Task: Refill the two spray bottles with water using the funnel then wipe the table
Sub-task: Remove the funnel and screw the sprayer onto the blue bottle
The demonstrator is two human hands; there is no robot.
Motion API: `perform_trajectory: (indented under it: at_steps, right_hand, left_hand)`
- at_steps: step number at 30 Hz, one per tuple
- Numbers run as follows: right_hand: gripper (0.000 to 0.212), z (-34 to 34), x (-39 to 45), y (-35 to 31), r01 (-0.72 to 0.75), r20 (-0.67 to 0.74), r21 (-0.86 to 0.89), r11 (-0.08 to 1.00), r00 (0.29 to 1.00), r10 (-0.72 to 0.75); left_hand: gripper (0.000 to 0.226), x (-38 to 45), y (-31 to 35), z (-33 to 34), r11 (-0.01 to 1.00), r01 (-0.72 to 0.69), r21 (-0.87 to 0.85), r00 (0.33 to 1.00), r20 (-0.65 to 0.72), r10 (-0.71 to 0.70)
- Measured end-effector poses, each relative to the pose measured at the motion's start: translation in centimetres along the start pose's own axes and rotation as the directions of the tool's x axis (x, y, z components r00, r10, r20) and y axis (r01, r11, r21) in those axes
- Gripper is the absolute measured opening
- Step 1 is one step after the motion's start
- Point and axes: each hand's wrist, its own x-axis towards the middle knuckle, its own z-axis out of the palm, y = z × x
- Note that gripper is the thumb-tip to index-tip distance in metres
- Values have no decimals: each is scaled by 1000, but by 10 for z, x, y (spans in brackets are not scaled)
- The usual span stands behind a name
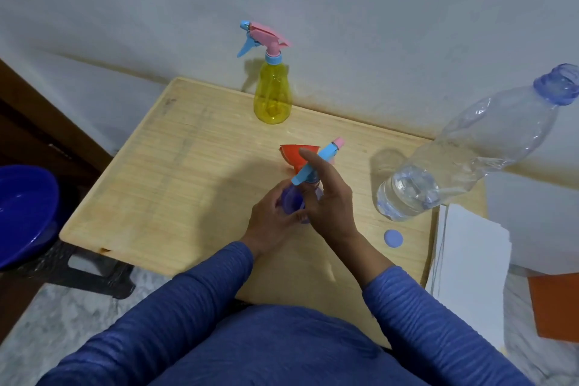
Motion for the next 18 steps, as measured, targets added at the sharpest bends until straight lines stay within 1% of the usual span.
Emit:
perform_trajectory:
  at_steps: [2, 5, 7, 9, 10, 12, 15, 18]
  right_hand:
    - [66, 3, -1, -3, -10, -20, -29, 1000, 1000, 9]
    - [72, 2, -3, -5, -67, -39, 13, 998, 997, 67]
    - [75, -1, -8, -4, -108, -108, 13, 994, 988, 109]
    - [82, -3, -9, 0, -110, -218, -110, 988, 972, 84]
    - [87, -3, -8, 3, -108, -243, -179, 978, 968, 63]
    - [91, -3, -5, 7, -112, -211, -232, 966, 976, 62]
    - [89, 2, 2, 8, -56, -94, -146, 988, 995, 42]
    - [84, 1, 9, 11, 23, -31, -117, 993, 999, -27]
  left_hand:
    - [62, 0, 1, 0, 1000, 7, -7, 1000, -8, -7]
    - [67, -1, 3, 0, 1000, -13, -8, 1000, -3, 13]
    - [74, -2, 2, 0, 1000, -12, -20, 1000, 8, 12]
    - [72, -2, 1, 1, 1000, 2, -25, 1000, -1, -2]
    - [71, -2, 0, 2, 1000, 0, -18, 1000, -11, 0]
    - [70, -1, -2, 2, 1000, -13, -12, 1000, -17, 13]
    - [64, -2, 1, 2, 999, -30, -24, 999, -16, 29]
    - [64, -5, 4, -2, 999, -53, -9, 998, 19, 53]
